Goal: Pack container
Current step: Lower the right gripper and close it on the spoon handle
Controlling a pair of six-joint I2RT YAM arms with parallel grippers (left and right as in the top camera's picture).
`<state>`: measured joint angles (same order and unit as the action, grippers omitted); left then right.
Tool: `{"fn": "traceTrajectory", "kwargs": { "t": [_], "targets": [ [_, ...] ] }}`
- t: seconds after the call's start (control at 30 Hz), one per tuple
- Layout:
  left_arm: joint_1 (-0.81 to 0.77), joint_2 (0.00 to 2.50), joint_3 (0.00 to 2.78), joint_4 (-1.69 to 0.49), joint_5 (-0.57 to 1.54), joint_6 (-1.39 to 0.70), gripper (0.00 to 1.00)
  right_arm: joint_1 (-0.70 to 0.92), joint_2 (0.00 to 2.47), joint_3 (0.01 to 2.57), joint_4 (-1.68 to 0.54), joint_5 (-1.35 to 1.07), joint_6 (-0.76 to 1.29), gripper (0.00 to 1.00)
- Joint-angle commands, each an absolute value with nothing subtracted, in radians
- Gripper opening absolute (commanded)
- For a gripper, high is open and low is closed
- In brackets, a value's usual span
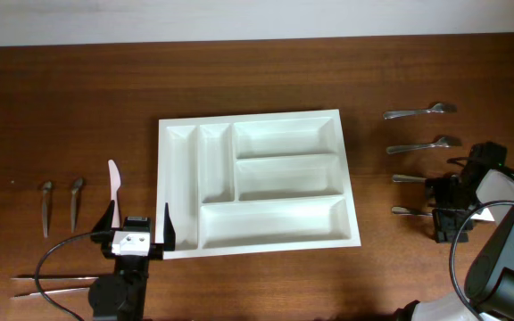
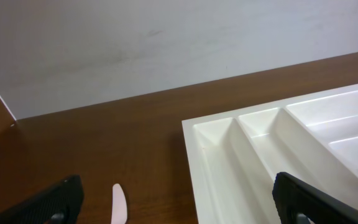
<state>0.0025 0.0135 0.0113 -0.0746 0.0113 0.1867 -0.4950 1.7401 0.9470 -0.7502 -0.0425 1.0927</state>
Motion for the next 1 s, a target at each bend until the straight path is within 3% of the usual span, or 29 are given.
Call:
{"fn": "traceTrajectory", "kwargs": {
  "t": [0.0,0.53,0.97],
  "targets": [
    [0.007,0.005,0.008,-0.080,0.022,0.181,0.99,-0.498,1.759,0.936,-0.739,-0.058,1.116,0.99],
    [0.007,0.005,0.008,-0.080,0.022,0.181,0.99,-0.499,1.759,0.936,-0.776,0.138,1.116,0.99],
    [0.007,0.005,0.008,-0.080,0.022,0.181,0.99,-0.499,1.759,0.936,-0.783,0.143,1.116,0.97]
  ]
}}
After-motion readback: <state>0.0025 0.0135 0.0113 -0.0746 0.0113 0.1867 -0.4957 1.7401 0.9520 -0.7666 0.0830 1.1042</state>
